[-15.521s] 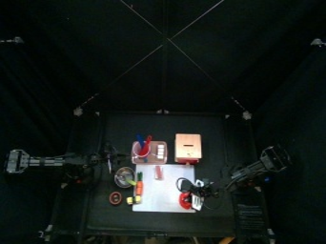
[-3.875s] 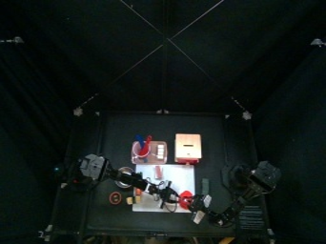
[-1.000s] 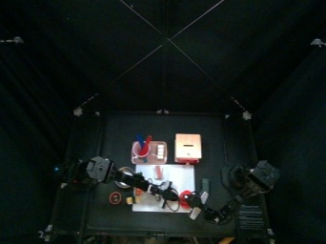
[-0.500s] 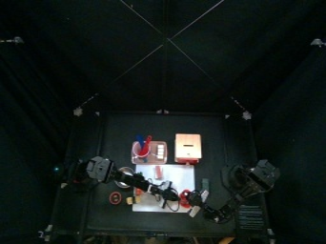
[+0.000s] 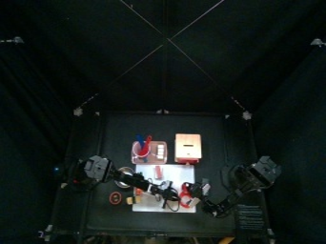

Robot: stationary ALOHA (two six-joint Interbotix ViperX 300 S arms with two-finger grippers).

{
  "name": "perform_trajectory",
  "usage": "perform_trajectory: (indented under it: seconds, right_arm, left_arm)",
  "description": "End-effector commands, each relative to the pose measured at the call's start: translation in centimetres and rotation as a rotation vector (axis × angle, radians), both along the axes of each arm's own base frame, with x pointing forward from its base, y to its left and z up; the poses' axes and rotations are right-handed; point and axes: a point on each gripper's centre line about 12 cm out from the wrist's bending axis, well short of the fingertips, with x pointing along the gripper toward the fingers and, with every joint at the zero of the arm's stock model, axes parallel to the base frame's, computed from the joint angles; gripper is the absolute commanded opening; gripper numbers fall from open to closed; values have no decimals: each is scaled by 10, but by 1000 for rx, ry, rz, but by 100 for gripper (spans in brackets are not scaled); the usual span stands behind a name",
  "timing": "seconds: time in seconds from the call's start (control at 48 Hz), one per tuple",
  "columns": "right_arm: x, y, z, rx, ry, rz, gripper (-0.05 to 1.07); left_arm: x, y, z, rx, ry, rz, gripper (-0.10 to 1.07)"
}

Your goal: Cut dough with cookie cutter and remove excess

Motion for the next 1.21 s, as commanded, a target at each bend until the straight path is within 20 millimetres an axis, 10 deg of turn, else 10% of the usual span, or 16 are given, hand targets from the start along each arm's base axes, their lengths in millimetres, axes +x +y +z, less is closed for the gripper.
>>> perform_trajectory:
  seconds: [0.0, 0.438, 0.708, 1.188]
  right_arm:
    - [0, -9, 6, 26, -15, -23, 40]
    - [4, -34, -15, 87, 45, -56, 44]
    - [5, -36, -17, 114, 52, -50, 68]
    - [3, -22, 33, 76, -105, 52, 87]
  left_arm:
    - [3, 0, 26, -6, -57, -3, 44]
    - [-3, 2, 29, -9, -59, -2, 44]
    - [-12, 4, 34, -15, -72, -2, 44]
    - [-16, 9, 32, -15, -59, 9, 44]
